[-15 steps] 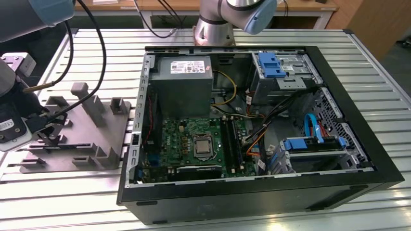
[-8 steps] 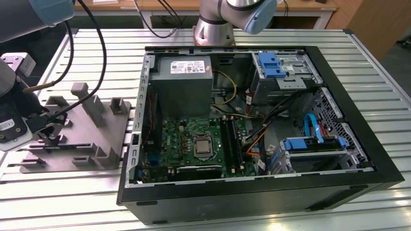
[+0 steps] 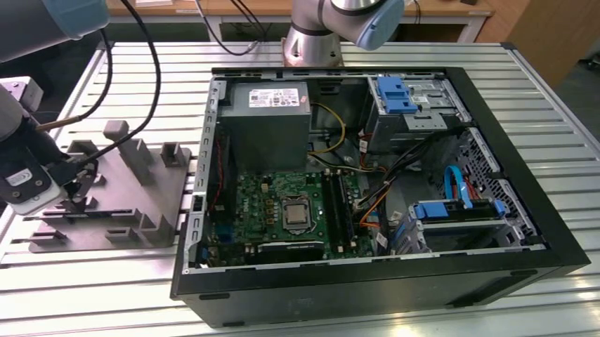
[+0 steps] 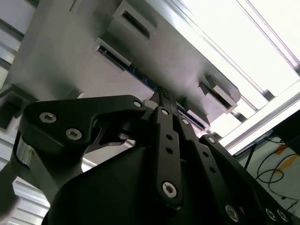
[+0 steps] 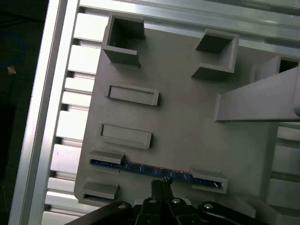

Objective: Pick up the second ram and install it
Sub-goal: 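Pick up the second ram and move it above second insertion slot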

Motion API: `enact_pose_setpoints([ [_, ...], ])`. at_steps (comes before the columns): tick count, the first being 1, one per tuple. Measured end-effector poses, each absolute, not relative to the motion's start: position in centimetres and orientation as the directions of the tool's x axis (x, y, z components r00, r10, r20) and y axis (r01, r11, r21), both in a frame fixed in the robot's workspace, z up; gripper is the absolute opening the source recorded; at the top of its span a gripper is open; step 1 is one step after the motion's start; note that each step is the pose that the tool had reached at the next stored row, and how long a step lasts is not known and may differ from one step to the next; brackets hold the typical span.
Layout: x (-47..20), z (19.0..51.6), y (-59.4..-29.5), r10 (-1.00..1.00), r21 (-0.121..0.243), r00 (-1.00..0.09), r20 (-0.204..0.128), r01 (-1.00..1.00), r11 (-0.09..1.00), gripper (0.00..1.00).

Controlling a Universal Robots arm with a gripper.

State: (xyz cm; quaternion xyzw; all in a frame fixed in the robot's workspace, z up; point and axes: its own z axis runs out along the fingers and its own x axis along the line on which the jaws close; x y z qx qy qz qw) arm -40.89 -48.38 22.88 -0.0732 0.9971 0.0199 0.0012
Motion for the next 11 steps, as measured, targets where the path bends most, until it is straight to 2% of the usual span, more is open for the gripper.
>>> enact_pose_setpoints([
  [11, -40.89, 22.88, -48.38, -0.305, 0.039, -0.952, -0.005, -0.305, 0.952, 0.11],
])
